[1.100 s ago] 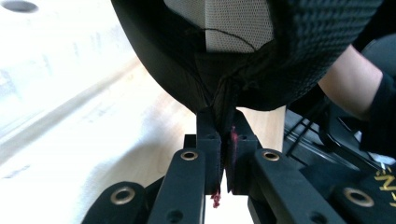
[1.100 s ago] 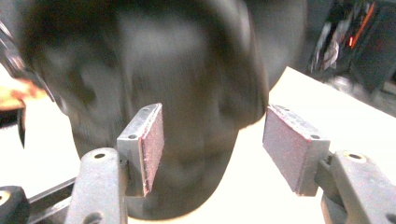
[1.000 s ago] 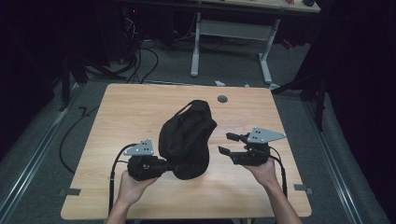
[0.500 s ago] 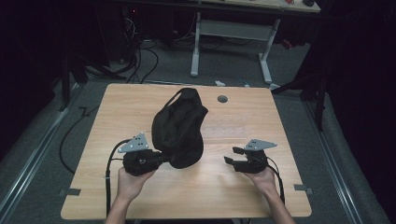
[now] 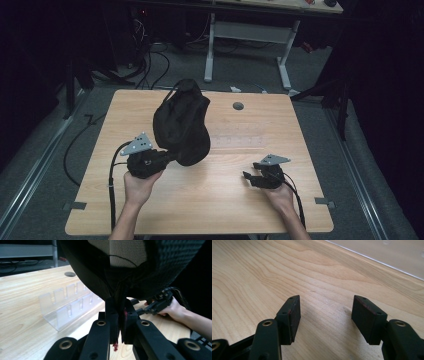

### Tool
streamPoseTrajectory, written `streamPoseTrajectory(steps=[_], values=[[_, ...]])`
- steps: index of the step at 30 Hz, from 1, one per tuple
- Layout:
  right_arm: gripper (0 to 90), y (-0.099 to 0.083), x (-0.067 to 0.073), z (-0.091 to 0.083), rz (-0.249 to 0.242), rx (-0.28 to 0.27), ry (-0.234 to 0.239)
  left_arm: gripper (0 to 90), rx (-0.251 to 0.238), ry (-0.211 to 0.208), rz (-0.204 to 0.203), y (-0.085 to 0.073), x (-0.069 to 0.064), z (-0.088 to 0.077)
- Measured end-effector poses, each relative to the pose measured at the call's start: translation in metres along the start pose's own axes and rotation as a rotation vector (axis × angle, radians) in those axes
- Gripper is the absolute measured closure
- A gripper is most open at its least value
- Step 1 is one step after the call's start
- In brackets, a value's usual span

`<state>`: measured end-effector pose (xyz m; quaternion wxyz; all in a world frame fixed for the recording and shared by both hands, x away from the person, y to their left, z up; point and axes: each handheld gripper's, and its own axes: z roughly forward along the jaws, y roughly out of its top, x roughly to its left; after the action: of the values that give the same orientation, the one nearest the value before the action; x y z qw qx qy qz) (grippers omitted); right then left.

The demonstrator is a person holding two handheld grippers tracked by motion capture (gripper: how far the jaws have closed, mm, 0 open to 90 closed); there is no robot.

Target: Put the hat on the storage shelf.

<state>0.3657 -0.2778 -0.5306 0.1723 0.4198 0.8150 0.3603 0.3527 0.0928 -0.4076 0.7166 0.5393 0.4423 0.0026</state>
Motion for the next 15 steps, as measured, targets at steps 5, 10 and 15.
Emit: streamPoseTrajectory(steps=[5, 10, 15], values=[[39.7, 0.0, -0.001, 0.001, -0.002, 0.01, -0.053, 86.4, -0.024, 0.038, 0.039, 0.008, 0.001, 0.008], [38.9, 0.0, -0.001, 0.001, 0.019, 0.009, -0.078, 86.4, -0.046, 0.076, 0.074, 0.015, 0.005, 0.02], [38.7, 0.0, -0.001, 0.001, 0.021, 0.011, -0.08, 86.4, -0.058, 0.113, 0.09, 0.018, 0.008, 0.032]])
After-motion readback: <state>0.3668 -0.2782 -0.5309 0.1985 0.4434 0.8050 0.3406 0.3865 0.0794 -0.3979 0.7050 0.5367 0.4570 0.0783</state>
